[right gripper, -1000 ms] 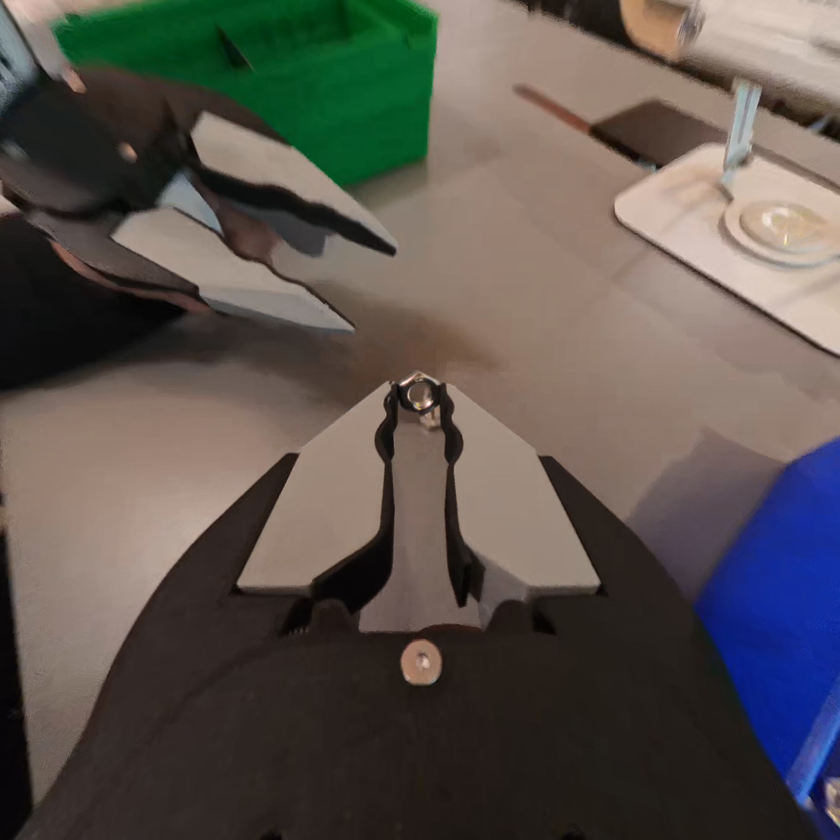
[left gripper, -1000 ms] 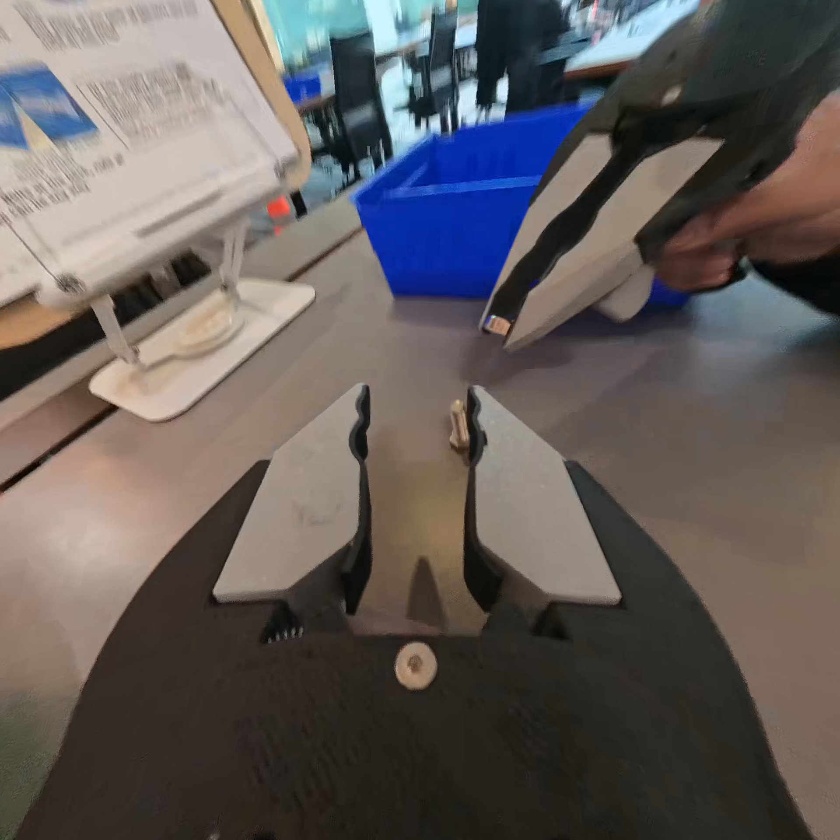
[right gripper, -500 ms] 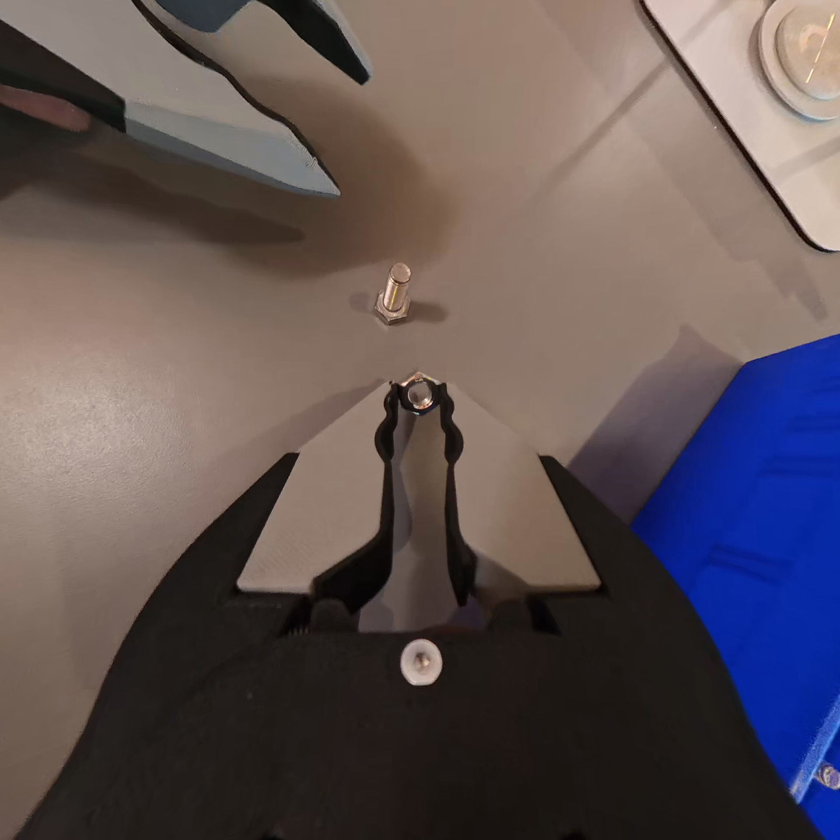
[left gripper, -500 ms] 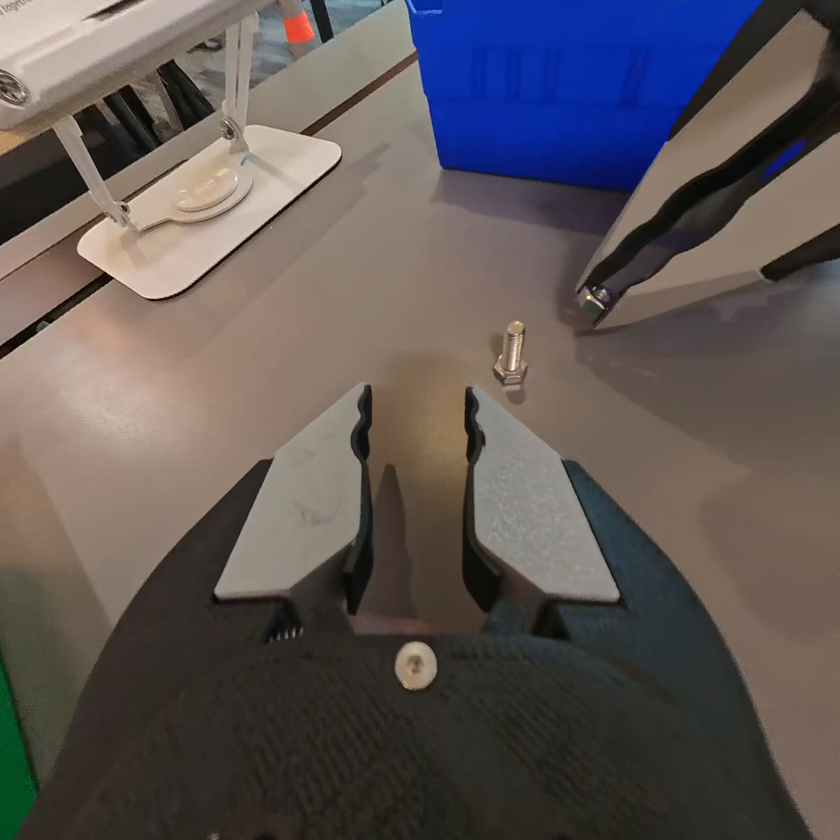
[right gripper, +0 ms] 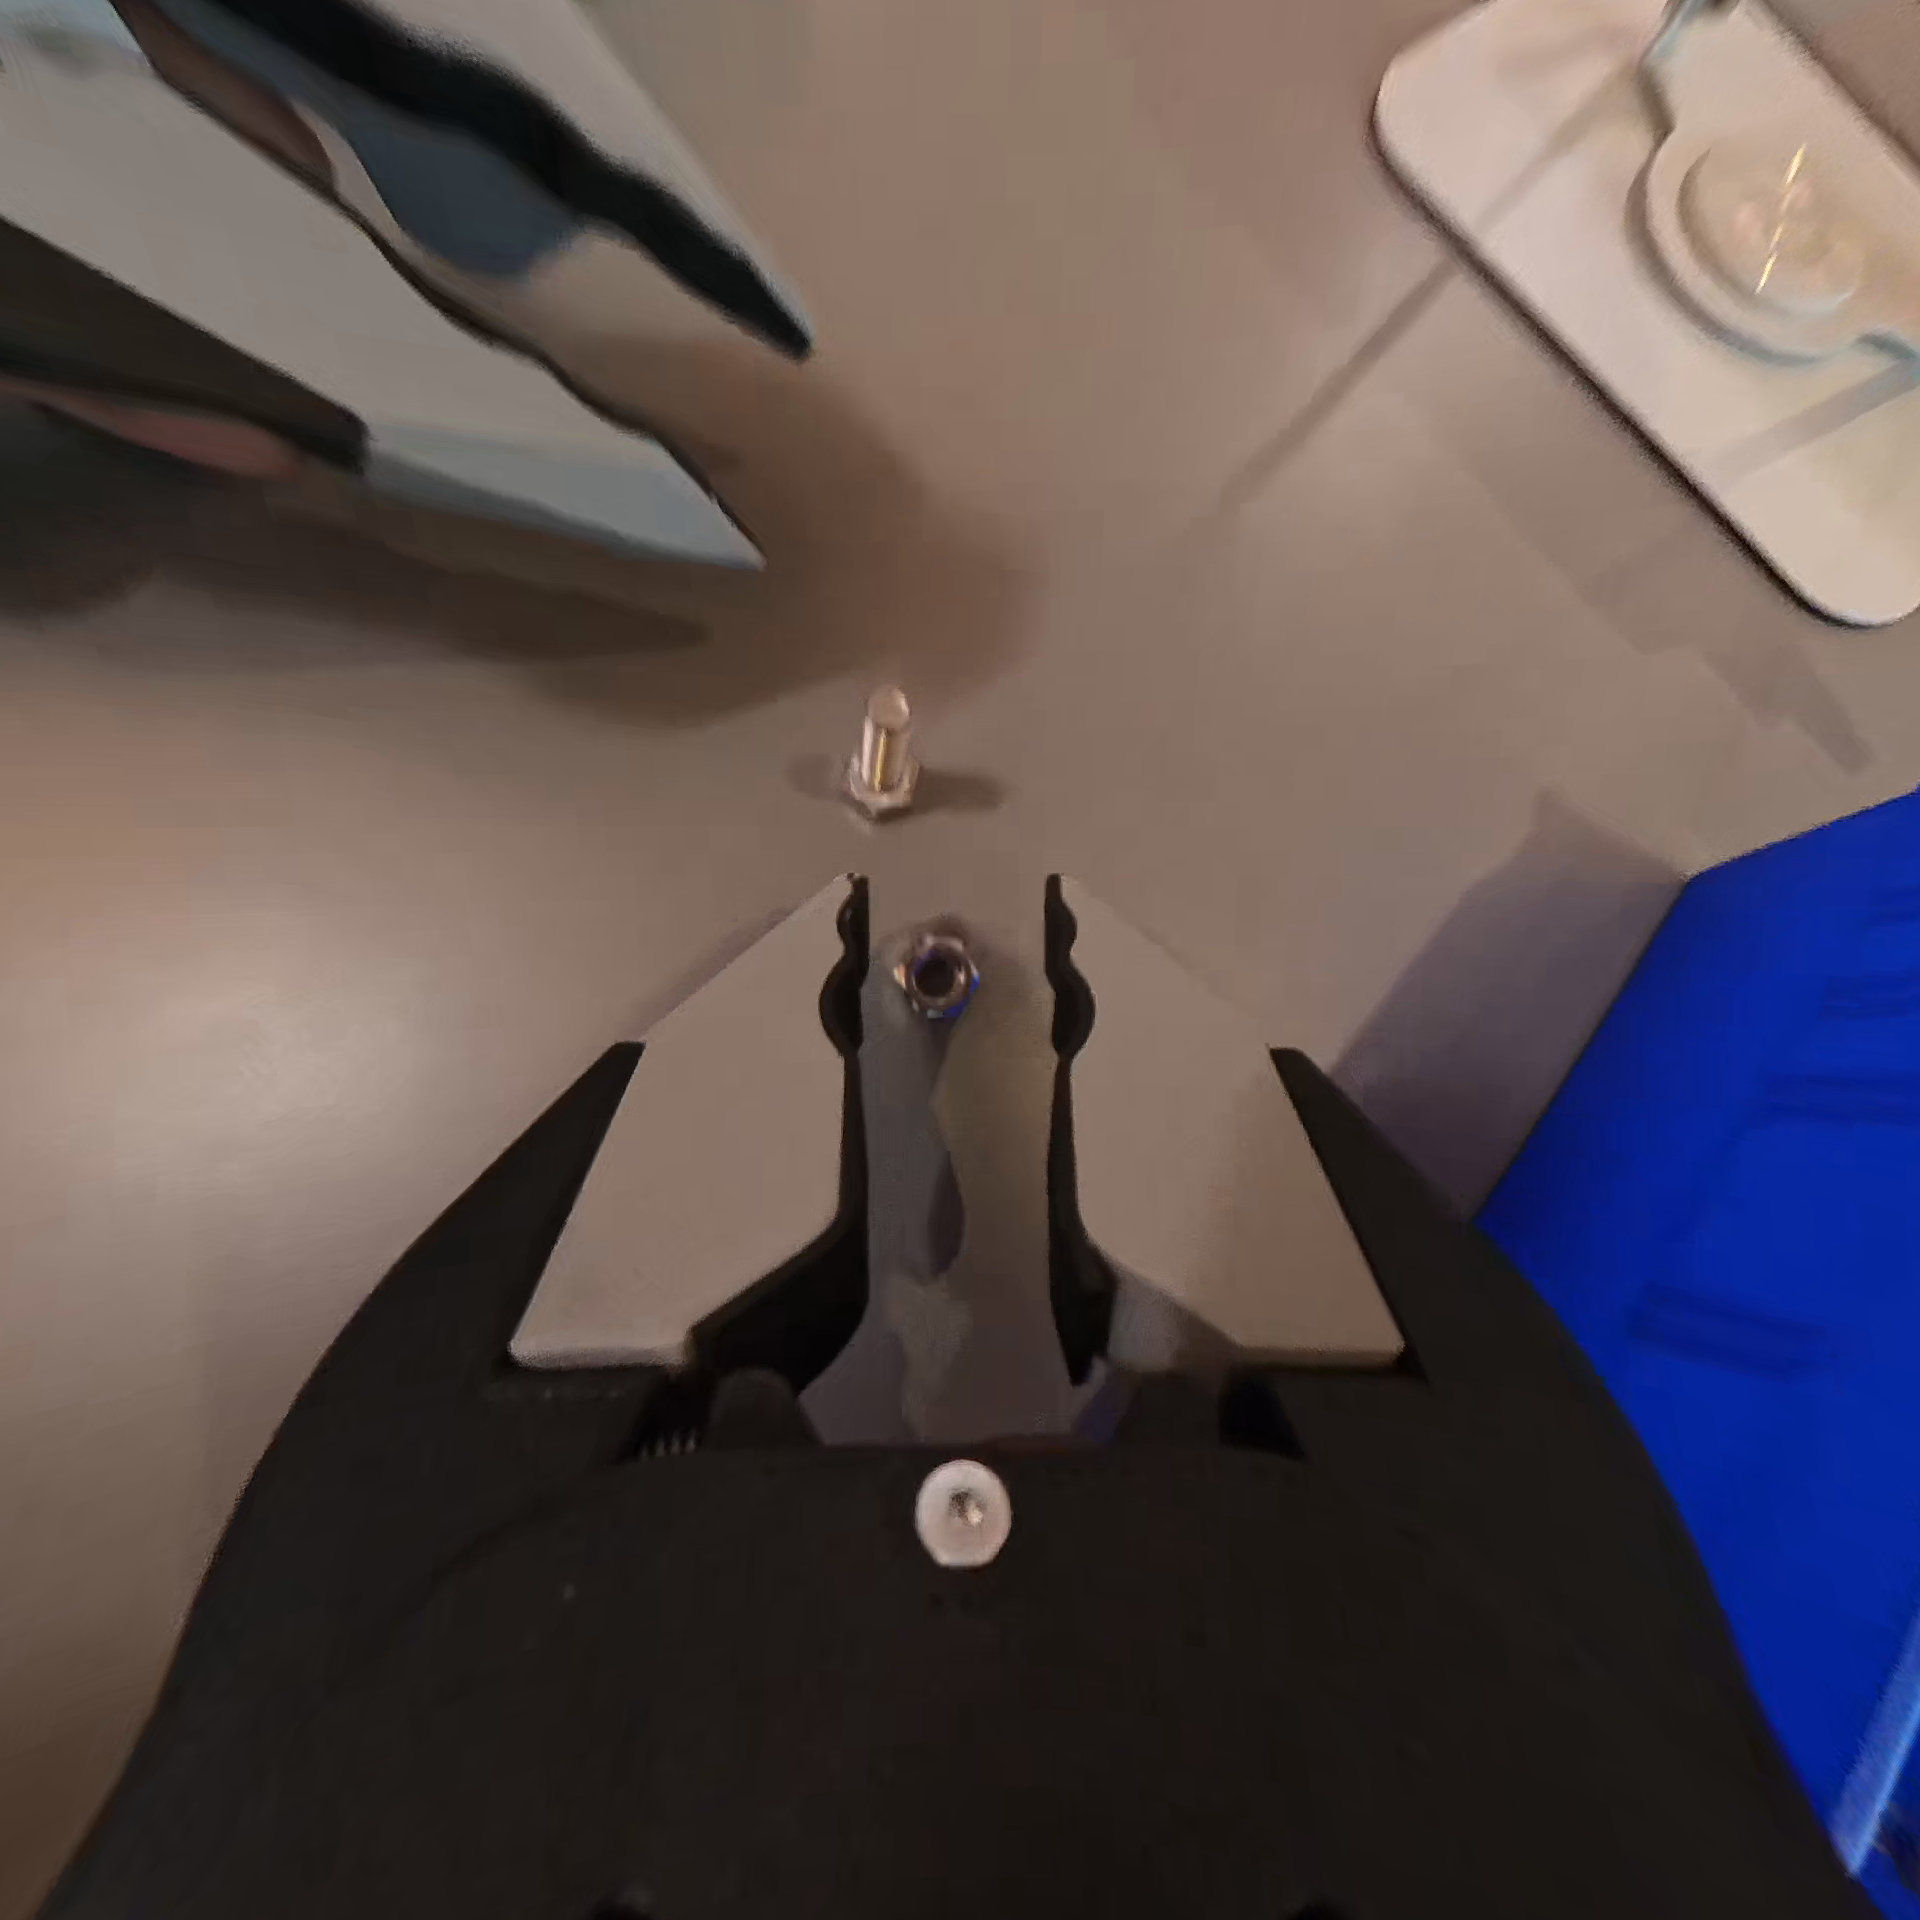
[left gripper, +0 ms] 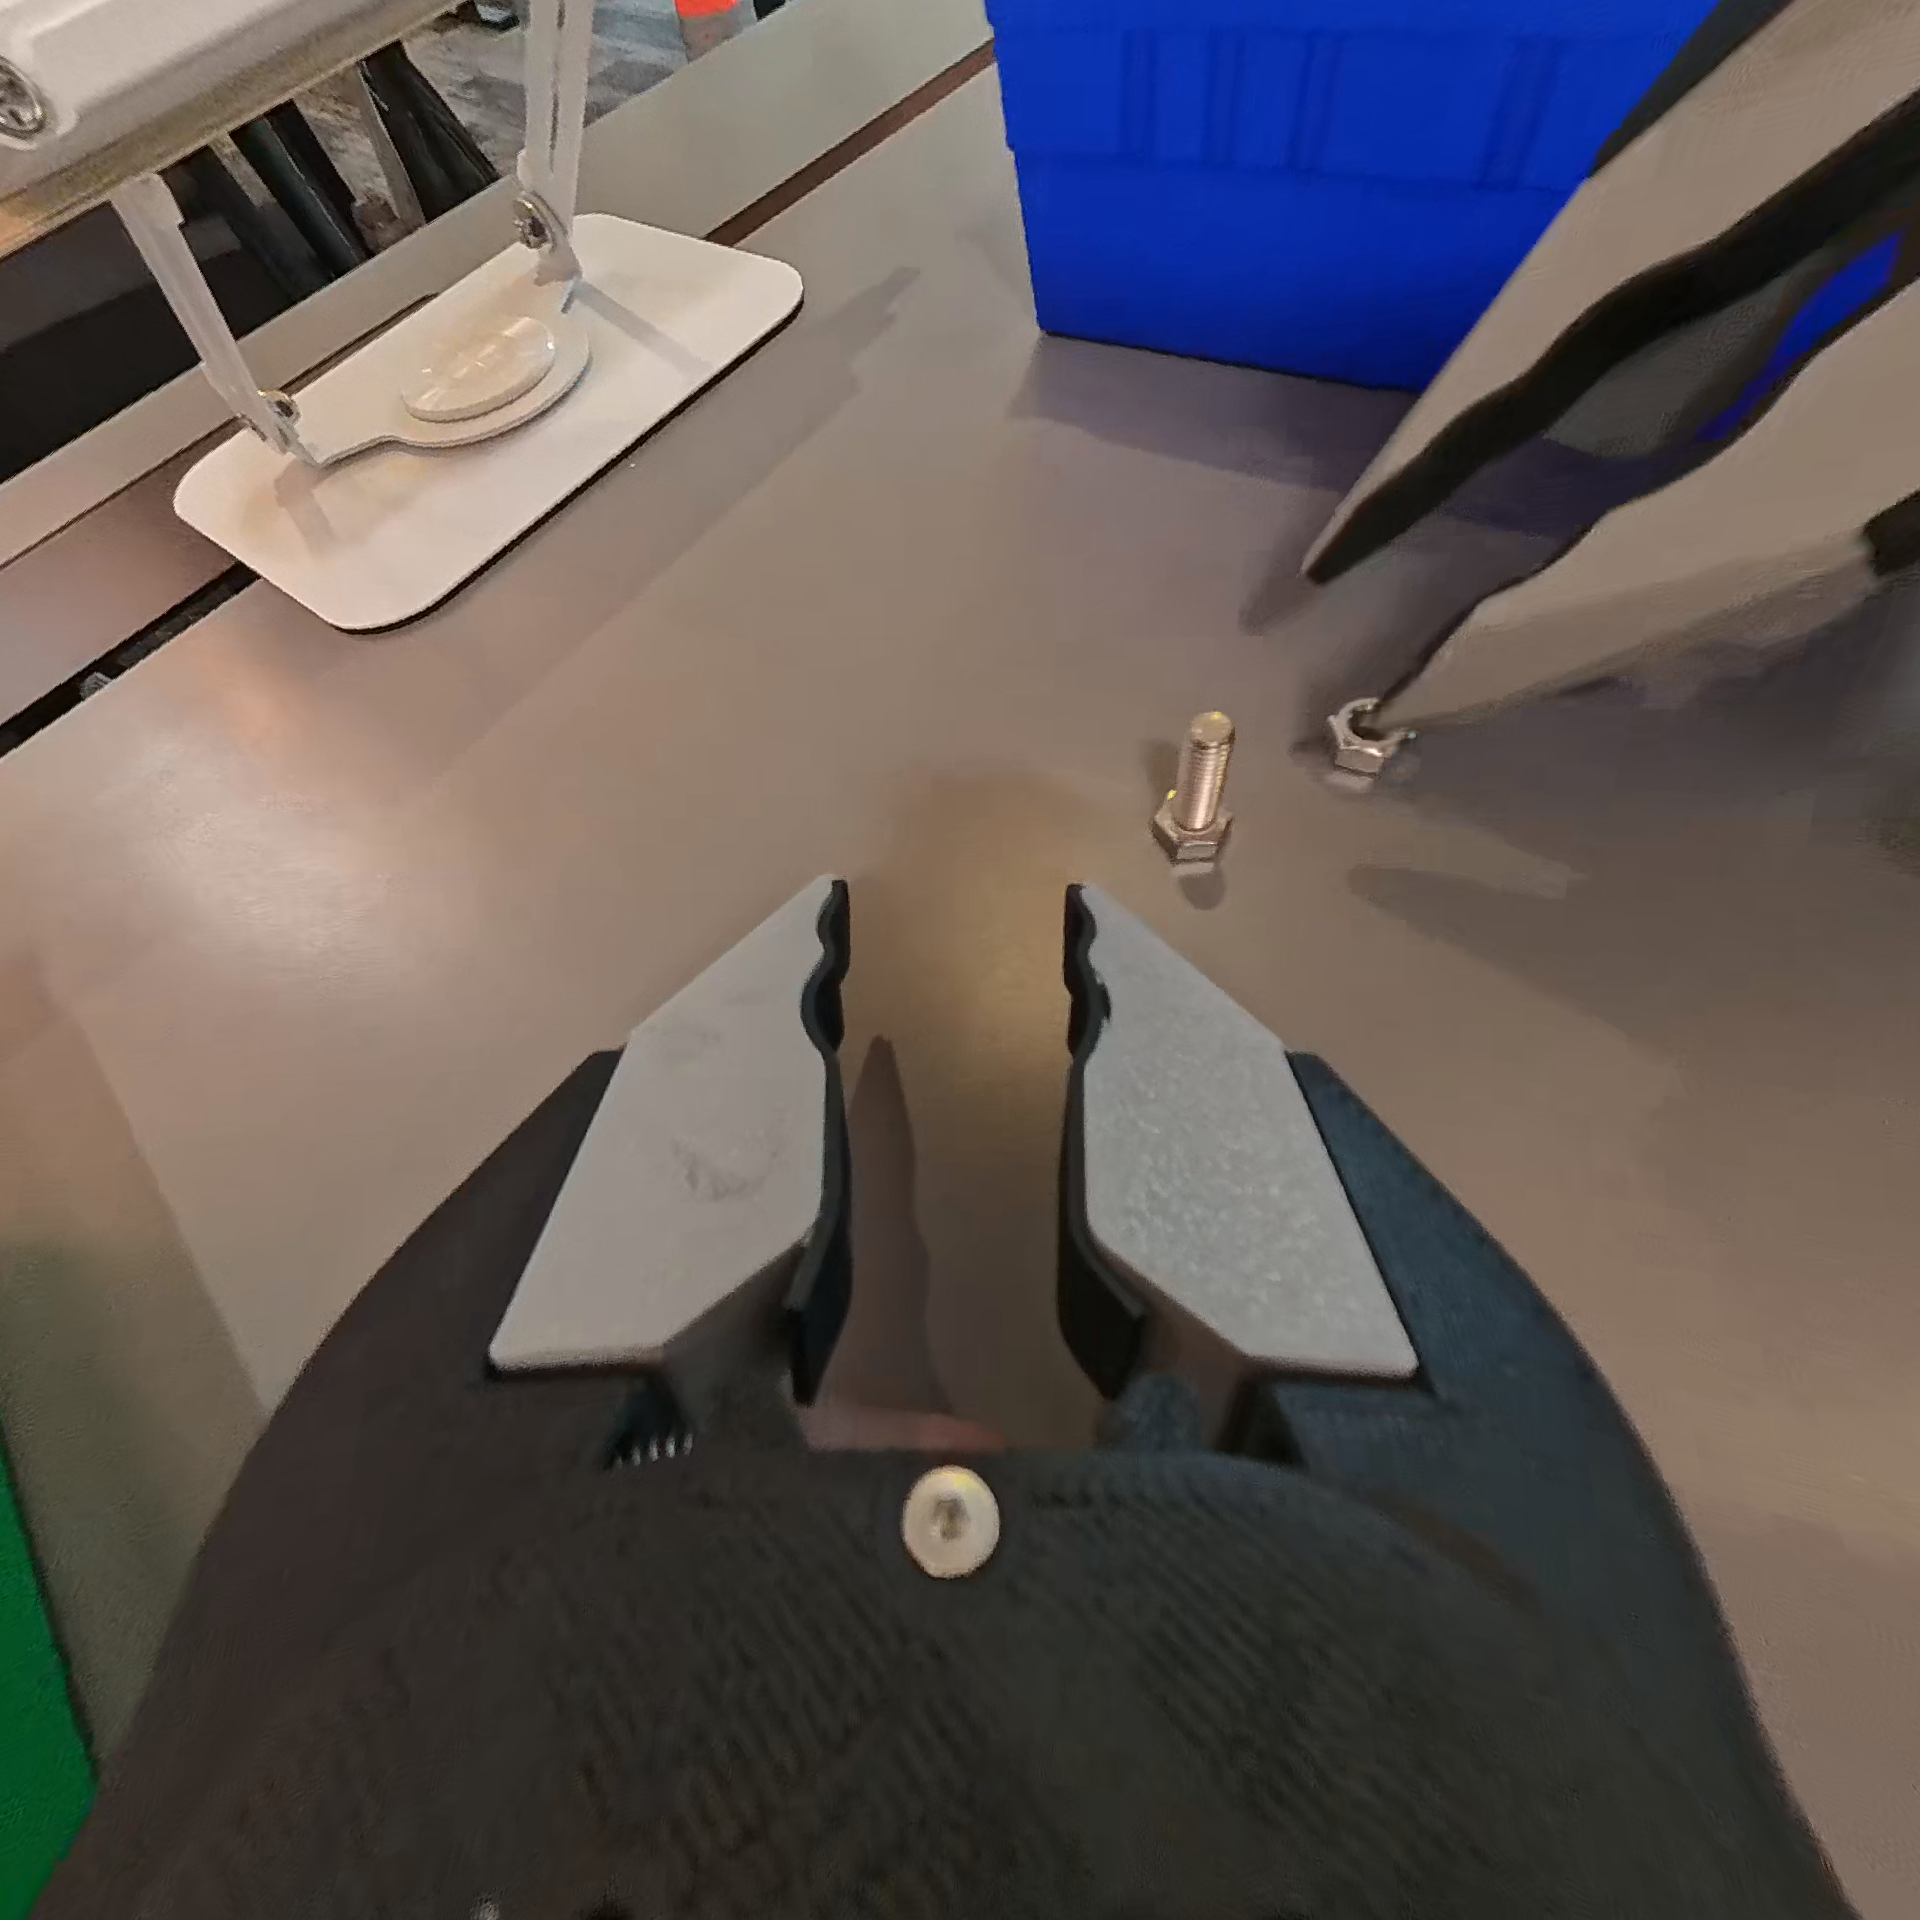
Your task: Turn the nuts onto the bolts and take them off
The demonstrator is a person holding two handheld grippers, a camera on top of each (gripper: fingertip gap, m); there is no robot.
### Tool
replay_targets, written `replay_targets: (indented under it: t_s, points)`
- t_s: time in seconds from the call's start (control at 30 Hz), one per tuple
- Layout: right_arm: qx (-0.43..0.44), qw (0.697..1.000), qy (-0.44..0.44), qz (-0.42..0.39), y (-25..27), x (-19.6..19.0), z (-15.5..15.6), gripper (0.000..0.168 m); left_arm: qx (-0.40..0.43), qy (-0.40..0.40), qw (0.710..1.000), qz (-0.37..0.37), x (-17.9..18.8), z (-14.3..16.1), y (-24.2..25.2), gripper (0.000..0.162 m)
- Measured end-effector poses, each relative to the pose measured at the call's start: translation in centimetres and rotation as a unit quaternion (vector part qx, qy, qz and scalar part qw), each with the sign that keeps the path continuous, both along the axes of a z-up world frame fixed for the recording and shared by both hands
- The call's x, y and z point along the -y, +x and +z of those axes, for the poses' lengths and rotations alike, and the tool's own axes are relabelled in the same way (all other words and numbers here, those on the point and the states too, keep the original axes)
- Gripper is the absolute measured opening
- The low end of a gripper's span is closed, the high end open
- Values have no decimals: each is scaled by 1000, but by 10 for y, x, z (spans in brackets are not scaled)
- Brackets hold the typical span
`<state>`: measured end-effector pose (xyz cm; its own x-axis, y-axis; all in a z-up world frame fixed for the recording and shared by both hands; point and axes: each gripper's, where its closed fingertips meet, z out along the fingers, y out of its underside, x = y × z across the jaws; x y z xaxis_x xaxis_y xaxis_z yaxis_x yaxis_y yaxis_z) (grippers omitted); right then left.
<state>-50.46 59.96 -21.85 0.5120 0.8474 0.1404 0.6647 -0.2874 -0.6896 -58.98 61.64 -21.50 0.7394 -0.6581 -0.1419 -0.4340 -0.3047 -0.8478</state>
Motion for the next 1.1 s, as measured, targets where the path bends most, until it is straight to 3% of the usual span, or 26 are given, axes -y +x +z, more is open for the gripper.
replay_targets:
  t_s: [0.17,0.33,0.47,0.63,0.77,1.1]
  points:
    - [-89,995,46,5,-13,-10,28,35,-1,-11,1000,-4,1,-3,0,40]
    - [-105,994,-24,31,-38,-2,6,35,13,-36,999,-30,11,-5,9,41]
    - [-100,994,-30,32,-41,-6,-6,7,12,-43,998,-50,17,-6,15,41]
    - [-176,982,-58,39,-44,0,14,7,-8,-18,997,-74,21,-5,23,41]
    - [-253,963,-79,42,-44,4,39,6,15,-12,995,-100,29,2,32,33]
    - [-274,951,-126,67,-52,20,41,7,97,-13,985,-142,42,25,44,18]
